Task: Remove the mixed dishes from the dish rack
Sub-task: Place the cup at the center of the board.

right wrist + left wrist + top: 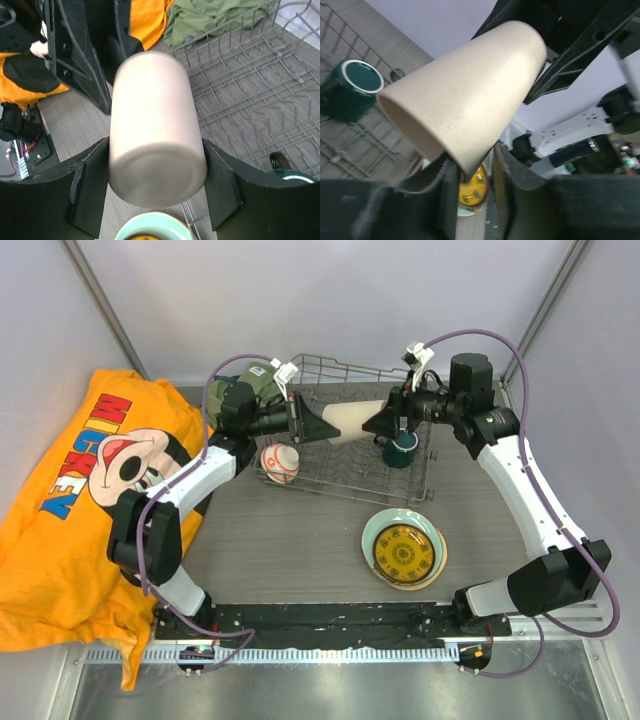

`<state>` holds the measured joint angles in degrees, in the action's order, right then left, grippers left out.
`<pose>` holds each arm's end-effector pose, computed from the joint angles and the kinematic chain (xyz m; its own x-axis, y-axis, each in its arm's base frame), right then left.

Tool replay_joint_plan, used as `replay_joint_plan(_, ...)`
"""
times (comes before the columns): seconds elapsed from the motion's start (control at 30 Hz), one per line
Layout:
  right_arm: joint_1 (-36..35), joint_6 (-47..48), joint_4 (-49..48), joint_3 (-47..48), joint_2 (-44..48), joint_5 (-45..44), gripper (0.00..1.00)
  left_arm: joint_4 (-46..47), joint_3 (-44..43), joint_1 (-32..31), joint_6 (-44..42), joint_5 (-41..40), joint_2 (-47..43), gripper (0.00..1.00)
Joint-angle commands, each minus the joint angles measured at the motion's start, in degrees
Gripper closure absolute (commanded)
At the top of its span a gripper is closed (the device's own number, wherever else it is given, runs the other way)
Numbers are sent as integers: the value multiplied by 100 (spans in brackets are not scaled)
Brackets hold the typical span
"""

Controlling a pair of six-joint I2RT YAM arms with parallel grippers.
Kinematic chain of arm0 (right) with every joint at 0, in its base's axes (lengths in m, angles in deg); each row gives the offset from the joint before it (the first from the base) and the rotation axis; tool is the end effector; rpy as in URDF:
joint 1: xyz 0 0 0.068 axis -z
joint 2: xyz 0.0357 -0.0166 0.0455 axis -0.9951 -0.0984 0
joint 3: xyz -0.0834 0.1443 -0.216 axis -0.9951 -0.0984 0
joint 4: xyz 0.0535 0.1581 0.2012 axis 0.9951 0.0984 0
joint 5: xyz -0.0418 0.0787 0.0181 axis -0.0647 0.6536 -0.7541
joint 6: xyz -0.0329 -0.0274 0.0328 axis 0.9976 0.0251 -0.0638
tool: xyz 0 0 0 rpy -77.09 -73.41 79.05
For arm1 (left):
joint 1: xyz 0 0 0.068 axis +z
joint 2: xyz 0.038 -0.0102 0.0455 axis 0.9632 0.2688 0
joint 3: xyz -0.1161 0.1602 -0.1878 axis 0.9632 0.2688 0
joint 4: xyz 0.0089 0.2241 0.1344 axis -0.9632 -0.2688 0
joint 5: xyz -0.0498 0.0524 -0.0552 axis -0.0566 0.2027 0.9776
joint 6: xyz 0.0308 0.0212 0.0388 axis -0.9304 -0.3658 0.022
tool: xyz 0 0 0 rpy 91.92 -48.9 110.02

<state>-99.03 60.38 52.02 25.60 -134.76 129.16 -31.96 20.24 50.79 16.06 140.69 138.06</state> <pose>0.2892 0.1017 0.4134 -0.3193 -0.1254 -0.9393 -0.8297 0.5158 0.2132 0.3308 -0.1771 0.3344 -0.6761 -0.1286 -0.7255 0.7174 0.1096 -0.6880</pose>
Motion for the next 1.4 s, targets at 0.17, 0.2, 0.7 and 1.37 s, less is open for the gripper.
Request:
replay_joint_plan(0.17, -44, -116, -398, -141, 183, 361, 72, 1989, 86, -108, 1390, 774, 195, 100)
replay_joint_plan(0.2, -53, -64, -398, -167, 226, 361, 67, 2086, 94, -99, 1435, 782, 195, 100)
replay_joint_plan(0.7, -44, 473, -99, -668, 798, -420, 2, 1894, 95, 436, 1340, 686, 37, 100)
replay_joint_plan(1.37, -35, 710, -90, -660, 1299, -1748, 0, -6789, -1549, 683, -5146, -1528, -1316, 100)
